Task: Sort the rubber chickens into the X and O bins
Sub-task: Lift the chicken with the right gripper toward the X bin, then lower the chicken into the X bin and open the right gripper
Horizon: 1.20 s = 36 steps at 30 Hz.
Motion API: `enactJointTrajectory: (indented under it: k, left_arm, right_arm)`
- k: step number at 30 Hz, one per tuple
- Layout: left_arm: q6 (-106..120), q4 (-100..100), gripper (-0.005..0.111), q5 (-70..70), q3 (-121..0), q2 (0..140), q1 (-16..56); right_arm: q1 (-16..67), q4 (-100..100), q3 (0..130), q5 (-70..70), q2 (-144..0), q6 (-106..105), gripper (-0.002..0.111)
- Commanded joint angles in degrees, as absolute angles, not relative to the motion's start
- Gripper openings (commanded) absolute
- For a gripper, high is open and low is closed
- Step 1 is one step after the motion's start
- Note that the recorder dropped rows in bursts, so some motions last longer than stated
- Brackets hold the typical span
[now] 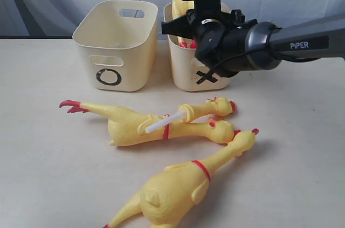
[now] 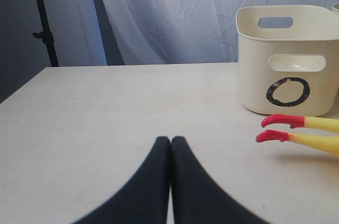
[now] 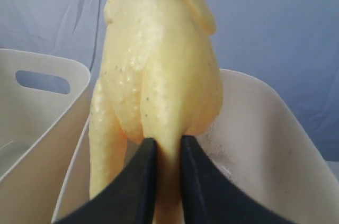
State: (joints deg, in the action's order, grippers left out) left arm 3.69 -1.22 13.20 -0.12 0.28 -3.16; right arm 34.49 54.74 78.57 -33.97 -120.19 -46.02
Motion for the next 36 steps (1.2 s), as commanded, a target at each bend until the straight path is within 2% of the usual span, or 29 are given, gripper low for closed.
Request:
enactJointTrajectory:
  k: [1, 27, 30, 35, 36]
  left_arm:
    - [3.6, -1.1, 0.000, 12.9, 0.0, 0.0, -2.8]
    - [3.6, -1.1, 0.000, 12.9, 0.0, 0.0, -2.8]
    - [3.6, -1.1, 0.000, 12.9, 0.0, 0.0, -2.8]
    - [3.6, -1.1, 0.000, 12.9, 0.0, 0.0, -2.8]
    - [3.6, -1.1, 0.000, 12.9, 0.0, 0.0, -2.8]
  right_arm:
    - [34.3, 58.1, 79.2, -32.5, -119.8, -46.4, -0.001]
    - [34.3, 63.5, 79.2, -30.5, -119.8, -44.7, 0.001]
    - [34.3, 63.5, 79.2, -30.5, -119.7, -44.7, 0.018]
    - [34.3, 63.5, 79.2, -31.0, -119.6, -44.7, 0.069]
    - [34.3, 63.5, 79.2, -31.0, -119.6, -44.7, 0.075]
